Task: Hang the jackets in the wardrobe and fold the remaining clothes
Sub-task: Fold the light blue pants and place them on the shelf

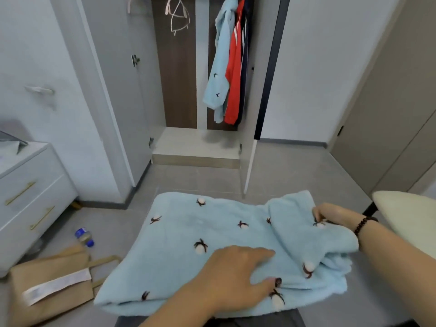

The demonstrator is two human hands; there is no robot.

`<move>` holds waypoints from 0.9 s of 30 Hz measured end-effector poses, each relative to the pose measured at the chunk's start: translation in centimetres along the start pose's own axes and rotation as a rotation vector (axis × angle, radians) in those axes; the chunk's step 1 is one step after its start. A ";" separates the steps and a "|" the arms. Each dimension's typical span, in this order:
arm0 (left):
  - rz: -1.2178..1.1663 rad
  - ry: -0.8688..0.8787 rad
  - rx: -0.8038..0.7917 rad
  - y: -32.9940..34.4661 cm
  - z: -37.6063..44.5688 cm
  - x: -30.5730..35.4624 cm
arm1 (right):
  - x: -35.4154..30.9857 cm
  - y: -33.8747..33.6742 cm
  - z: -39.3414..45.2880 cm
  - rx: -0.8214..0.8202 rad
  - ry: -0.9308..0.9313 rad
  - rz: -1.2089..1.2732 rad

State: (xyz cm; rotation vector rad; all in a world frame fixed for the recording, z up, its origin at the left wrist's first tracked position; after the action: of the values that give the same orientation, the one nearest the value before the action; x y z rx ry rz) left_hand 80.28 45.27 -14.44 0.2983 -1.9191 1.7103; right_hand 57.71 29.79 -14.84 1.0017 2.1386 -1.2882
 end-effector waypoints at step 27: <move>-1.085 -0.979 0.034 -5.6 -2.9 -22.4 | -10.2 24.2 -1.6 -0.091 -0.765 -0.906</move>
State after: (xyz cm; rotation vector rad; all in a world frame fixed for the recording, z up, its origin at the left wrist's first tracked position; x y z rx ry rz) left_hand 102.31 42.89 -21.48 2.0273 -1.6467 0.8377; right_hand 82.85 34.87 -20.70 -0.5574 1.9729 -1.5534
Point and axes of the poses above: each hand's wrist, its own z-axis towards the middle knuckle, its own y-axis out of the palm, x = y × z, the point moved 7 cm from there along z, towards the middle knuckle, and after that the axes turned 7 degrees about -y, right-handed, at the moved point
